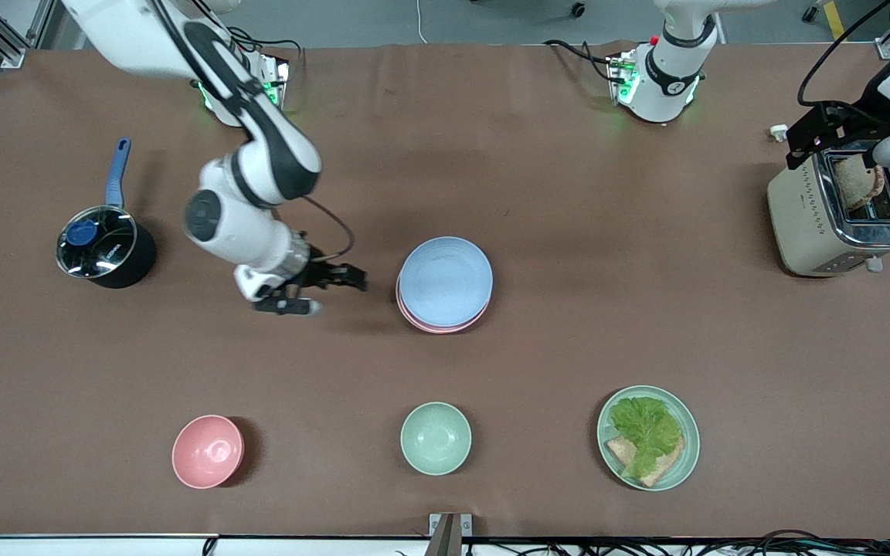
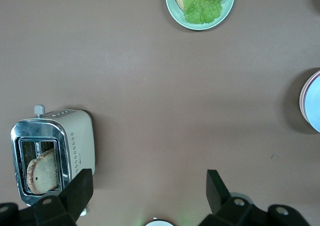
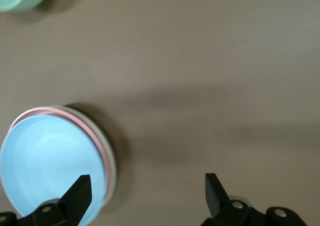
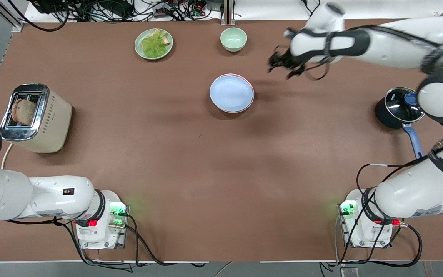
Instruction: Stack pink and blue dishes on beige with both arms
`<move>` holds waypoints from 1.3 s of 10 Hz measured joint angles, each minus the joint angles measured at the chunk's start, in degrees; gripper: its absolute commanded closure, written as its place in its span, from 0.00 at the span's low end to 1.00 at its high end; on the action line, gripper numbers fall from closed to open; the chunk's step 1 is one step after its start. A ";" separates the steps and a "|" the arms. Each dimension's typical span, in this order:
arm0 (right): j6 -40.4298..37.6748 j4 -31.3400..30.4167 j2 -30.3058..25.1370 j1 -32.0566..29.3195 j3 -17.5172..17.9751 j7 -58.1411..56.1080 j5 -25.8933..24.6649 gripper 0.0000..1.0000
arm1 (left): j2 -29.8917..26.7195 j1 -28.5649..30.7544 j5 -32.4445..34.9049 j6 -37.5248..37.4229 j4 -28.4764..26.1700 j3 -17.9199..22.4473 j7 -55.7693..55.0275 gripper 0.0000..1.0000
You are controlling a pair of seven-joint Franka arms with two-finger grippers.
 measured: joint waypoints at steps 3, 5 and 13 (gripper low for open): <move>-13.69 4.40 -9.65 -2.82 -11.01 -0.18 -11.43 0.00 | -0.01 -0.25 0.00 0.10 -0.05 -0.44 0.01 0.00; -23.94 14.61 -11.18 -3.46 -17.27 -2.01 -12.24 0.00 | -0.03 -0.33 -0.74 0.08 -0.09 -0.91 0.01 0.00; -52.77 32.33 -16.11 -5.42 -22.18 -13.31 -12.37 0.00 | 0.18 -0.27 -1.06 -1.12 0.95 -1.23 0.01 0.00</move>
